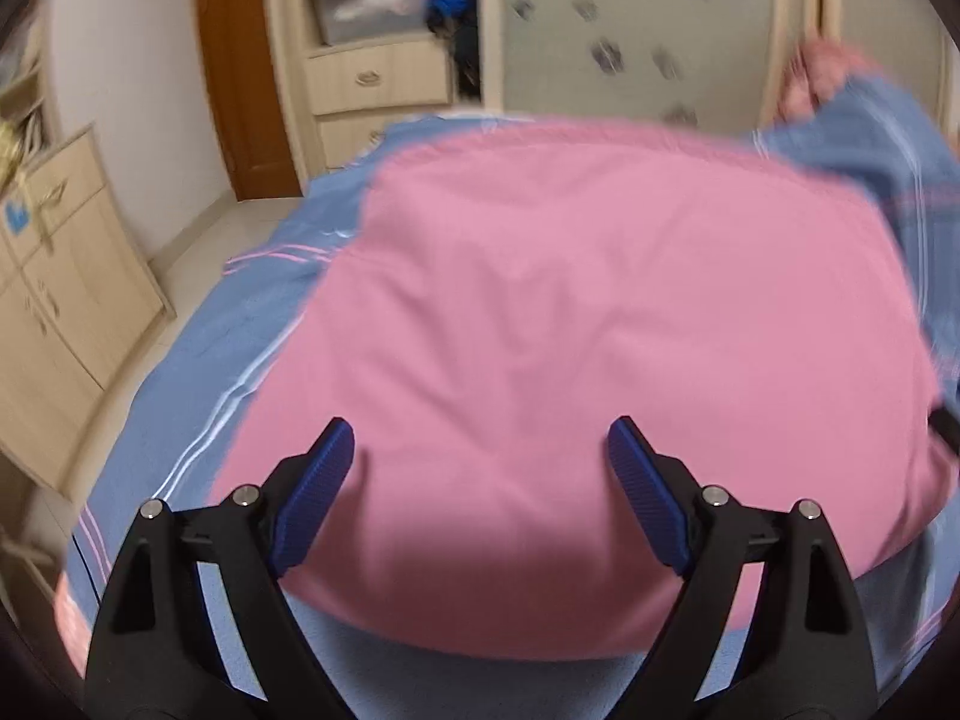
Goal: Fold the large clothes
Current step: 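Press and smooth the pink folded bundle with both tools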
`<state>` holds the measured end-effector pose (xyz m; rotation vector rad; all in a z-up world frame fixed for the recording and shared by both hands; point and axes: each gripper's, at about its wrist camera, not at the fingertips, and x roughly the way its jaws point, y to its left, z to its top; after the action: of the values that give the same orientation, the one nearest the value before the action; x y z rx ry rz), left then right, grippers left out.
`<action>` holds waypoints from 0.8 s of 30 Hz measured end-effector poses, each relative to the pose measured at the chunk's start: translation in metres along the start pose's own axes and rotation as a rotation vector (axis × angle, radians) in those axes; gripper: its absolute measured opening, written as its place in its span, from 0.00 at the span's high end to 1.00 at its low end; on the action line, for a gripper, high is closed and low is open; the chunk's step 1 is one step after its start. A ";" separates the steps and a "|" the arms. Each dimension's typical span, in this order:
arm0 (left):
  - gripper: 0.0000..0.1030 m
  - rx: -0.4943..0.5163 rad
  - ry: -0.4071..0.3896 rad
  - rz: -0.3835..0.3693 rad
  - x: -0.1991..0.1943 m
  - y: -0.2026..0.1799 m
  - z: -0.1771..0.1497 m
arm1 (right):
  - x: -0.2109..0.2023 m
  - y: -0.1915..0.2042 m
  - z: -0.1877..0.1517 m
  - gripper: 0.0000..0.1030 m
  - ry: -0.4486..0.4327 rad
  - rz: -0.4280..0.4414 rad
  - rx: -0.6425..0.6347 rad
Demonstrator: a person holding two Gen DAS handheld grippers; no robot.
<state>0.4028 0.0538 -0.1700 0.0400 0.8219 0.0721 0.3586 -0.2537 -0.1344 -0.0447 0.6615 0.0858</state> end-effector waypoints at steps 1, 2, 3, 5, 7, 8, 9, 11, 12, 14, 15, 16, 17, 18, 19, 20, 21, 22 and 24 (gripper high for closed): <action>0.14 0.022 0.043 0.011 0.014 -0.007 -0.003 | 0.021 0.007 -0.002 0.20 0.069 -0.004 -0.016; 0.13 0.029 0.057 0.026 0.024 -0.010 -0.007 | 0.041 0.010 -0.009 0.20 0.128 0.012 -0.013; 0.11 0.025 0.059 0.027 0.030 -0.010 -0.010 | 0.052 0.014 -0.016 0.17 0.136 0.015 -0.007; 0.10 -0.005 0.064 -0.012 0.033 -0.006 -0.013 | 0.062 0.013 -0.025 0.12 0.114 0.008 -0.021; 0.10 -0.006 0.065 -0.031 0.033 -0.004 -0.014 | 0.062 0.010 -0.024 0.10 0.120 0.022 -0.004; 0.10 -0.003 0.068 -0.032 0.033 -0.003 -0.013 | 0.061 0.011 -0.024 0.10 0.124 0.024 -0.005; 0.10 -0.007 0.069 -0.030 0.030 -0.003 -0.012 | 0.060 0.011 -0.022 0.09 0.128 0.027 -0.002; 0.12 -0.040 0.048 -0.030 0.017 0.002 -0.008 | 0.047 0.007 -0.016 0.09 0.119 0.026 0.033; 0.13 -0.058 0.025 -0.049 0.005 0.003 -0.010 | 0.033 0.004 -0.014 0.09 0.089 0.025 0.071; 0.12 -0.039 -0.007 -0.053 -0.010 -0.004 -0.017 | 0.011 0.006 -0.016 0.09 0.018 0.062 0.094; 0.11 -0.016 0.004 -0.025 -0.008 -0.010 -0.022 | 0.014 0.011 -0.020 0.09 0.040 0.049 0.069; 0.11 0.011 0.029 0.006 0.001 -0.018 -0.026 | 0.022 0.017 -0.025 0.08 0.078 0.039 0.047; 0.11 0.023 0.054 0.021 0.012 -0.023 -0.030 | 0.037 0.020 -0.033 0.08 0.117 0.037 0.036; 0.09 0.022 0.066 0.023 0.019 -0.024 -0.030 | 0.043 0.021 -0.035 0.06 0.126 0.041 0.038; 0.08 0.011 0.071 0.020 0.020 -0.023 -0.029 | 0.045 0.020 -0.035 0.06 0.133 0.044 0.043; 0.09 -0.002 0.070 0.015 0.014 -0.021 -0.027 | 0.042 0.019 -0.033 0.06 0.142 0.041 0.048; 0.11 -0.013 0.066 0.010 0.006 -0.019 -0.025 | 0.034 0.019 -0.027 0.06 0.150 0.031 0.064; 0.11 -0.023 0.060 0.000 -0.006 -0.018 -0.025 | 0.026 0.017 -0.021 0.06 0.145 0.023 0.082; 0.11 -0.016 0.020 -0.004 -0.035 -0.020 -0.028 | -0.005 0.026 -0.019 0.06 0.103 -0.011 0.071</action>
<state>0.3599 0.0314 -0.1649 0.0229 0.8418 0.0751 0.3409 -0.2295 -0.1464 0.0152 0.7670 0.0494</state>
